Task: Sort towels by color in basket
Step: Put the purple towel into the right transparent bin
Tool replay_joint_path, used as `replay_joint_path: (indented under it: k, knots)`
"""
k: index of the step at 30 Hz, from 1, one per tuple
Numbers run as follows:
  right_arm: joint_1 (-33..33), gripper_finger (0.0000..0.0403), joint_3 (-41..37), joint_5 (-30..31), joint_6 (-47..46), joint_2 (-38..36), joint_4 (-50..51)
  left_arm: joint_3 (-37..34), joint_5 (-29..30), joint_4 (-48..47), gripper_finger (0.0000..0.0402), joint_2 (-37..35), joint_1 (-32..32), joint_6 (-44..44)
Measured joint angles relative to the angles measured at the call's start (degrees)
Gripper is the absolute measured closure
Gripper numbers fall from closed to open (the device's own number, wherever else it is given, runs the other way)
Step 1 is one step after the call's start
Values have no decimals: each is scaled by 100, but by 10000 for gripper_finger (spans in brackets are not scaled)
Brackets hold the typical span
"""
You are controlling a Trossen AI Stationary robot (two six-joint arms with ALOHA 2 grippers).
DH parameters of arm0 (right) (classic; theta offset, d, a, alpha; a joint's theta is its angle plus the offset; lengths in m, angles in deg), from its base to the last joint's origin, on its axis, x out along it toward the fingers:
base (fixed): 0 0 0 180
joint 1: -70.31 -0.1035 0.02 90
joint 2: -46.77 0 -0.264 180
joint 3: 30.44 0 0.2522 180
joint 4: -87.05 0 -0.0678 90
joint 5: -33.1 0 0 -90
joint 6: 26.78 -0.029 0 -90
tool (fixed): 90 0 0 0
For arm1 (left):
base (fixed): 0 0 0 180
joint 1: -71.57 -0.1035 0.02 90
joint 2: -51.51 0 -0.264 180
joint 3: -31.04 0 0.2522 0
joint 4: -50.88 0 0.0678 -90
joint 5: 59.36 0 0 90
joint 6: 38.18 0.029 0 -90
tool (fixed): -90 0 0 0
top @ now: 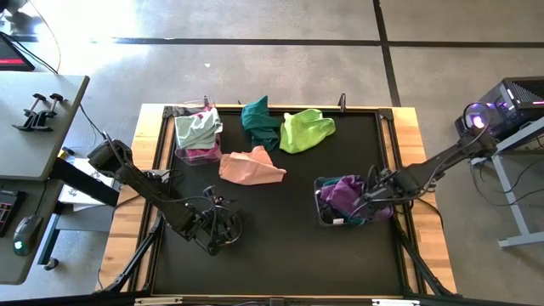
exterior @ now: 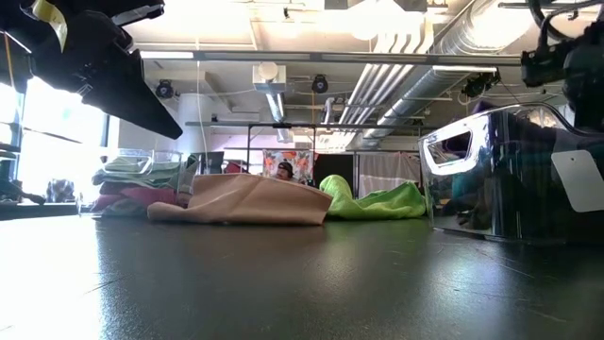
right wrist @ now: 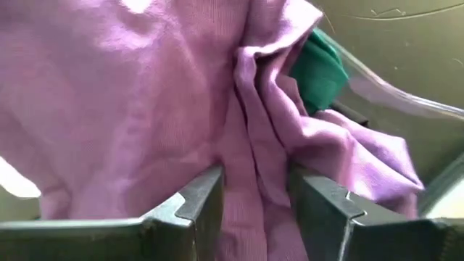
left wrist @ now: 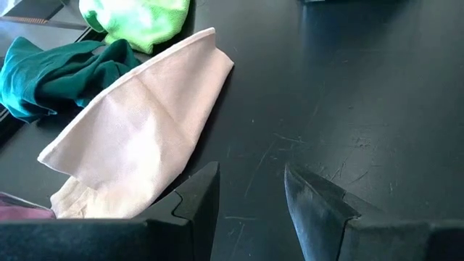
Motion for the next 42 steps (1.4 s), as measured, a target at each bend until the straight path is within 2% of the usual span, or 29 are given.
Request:
replay_joint_path:
  k: [4, 9, 12, 16, 20, 26, 31, 36, 42]
  knots:
    - [0, 254, 411, -39, -18, 0, 303, 0, 0, 1, 259, 0, 0, 0]
    - [0, 254, 664, 453, 144, -2, 47, 0, 2, -1, 259, 0, 0, 0]
    - [-2, 254, 665, 673, 525, 0, -449, 0, 2, -1, 259, 0, 0, 0]
    - [0, 254, 405, 679, 1298, 1, -1666, 0, 2, -1, 259, 0, 0, 0]
    - [0, 254, 70, 650, 1501, 128, -2353, 0, 2, -1, 259, 0, 0, 0]
    - [2, 254, -386, 471, 1057, 577, -2482, 0, 5, 1, 259, 0, 0, 0]
    - [52, 254, -443, 443, 1098, 889, -2522, 0, 7, -1, 259, 0, 0, 0]
    - [72, 254, 59, 449, 1416, 866, -2117, 0, 8, 1, 259, 0, 0, 0]
    - [57, 254, 953, 515, 1303, 848, -1045, 0, 9, 1, 259, 0, 0, 0]
